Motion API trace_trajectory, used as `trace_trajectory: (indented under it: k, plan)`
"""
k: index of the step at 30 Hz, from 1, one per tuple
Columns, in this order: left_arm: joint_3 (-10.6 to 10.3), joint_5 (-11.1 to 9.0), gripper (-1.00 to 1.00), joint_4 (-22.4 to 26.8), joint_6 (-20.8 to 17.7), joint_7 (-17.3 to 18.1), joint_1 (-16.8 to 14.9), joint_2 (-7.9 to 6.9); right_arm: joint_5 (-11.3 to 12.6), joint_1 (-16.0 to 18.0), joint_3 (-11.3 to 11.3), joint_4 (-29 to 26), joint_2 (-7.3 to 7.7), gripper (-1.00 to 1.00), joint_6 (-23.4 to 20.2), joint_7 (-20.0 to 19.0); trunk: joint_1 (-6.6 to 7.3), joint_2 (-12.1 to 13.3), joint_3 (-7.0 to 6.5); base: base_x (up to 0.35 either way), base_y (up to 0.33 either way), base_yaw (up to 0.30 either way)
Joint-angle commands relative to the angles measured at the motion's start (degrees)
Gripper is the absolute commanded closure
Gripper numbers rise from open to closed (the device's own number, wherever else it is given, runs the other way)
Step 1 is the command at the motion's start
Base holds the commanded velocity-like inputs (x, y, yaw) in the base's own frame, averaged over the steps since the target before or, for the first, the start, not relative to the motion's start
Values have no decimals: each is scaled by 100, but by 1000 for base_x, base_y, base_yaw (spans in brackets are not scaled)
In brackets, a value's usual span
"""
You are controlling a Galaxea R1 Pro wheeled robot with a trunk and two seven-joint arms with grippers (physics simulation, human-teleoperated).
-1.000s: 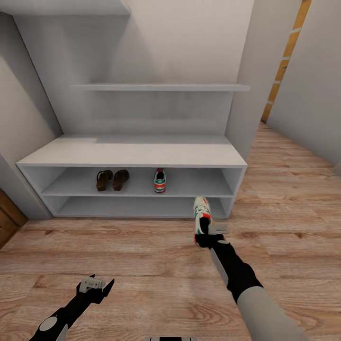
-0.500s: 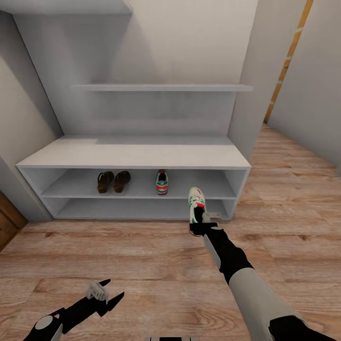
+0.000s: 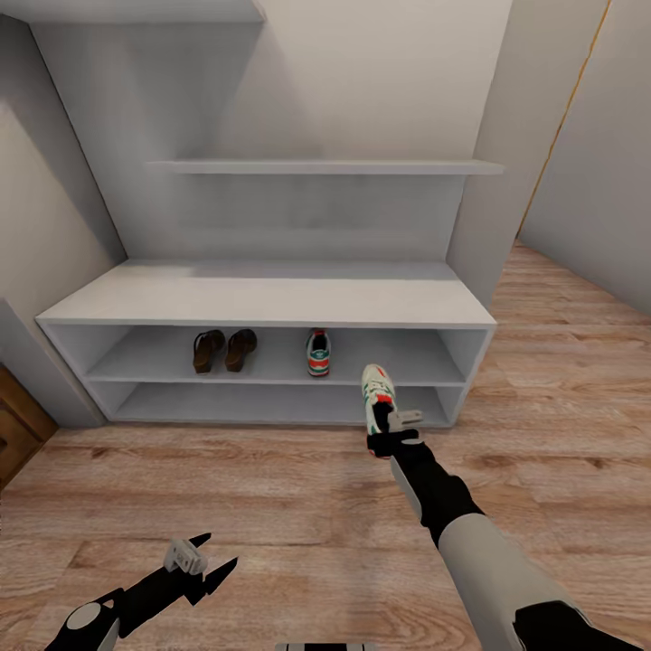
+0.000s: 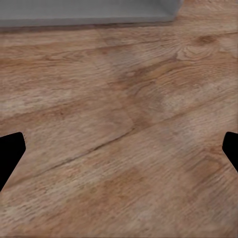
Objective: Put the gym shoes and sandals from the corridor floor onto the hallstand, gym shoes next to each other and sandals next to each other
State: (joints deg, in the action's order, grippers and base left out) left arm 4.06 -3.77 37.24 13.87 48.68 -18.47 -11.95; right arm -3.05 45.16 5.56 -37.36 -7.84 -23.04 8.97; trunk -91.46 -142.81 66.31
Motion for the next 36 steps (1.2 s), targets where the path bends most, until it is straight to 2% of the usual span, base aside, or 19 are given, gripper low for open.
trace_trajectory:
  k: [1,3,6,15,20,26,32,36]
  plan:
    - [5,-18,-100,-6,11,28,-3,0,-99,2,18,1,3,100,-41,21,1,-2,6,1,1,50]
    - [2,-18,-100,-6,11,28,0,0,-275,2,16,23,17,100,-36,18,1,-2,8,0,0,21]
    - [-1,-18,-100,-12,11,28,-1,4,-329,2,15,16,38,100,-34,17,1,-2,9,0,0,7]
    - [-2,-13,-100,-68,11,28,-6,14,-337,2,2,-59,36,100,-42,3,1,-2,9,0,0,1]
    - [-2,-10,-100,-83,11,25,-7,14,-334,2,1,-393,26,100,-86,0,1,-2,9,0,0,0]
    - [-2,-10,-100,-85,15,28,-8,13,-328,2,6,-631,4,100,-444,-1,1,-2,9,0,0,0]
    - [-2,-14,-100,-79,17,28,-8,9,-328,2,14,-622,2,100,-509,-3,1,-2,9,30,0,0]
    - [-2,-17,-100,-77,15,28,-8,11,-328,2,15,-615,2,100,-516,-7,1,-2,9,261,0,0]
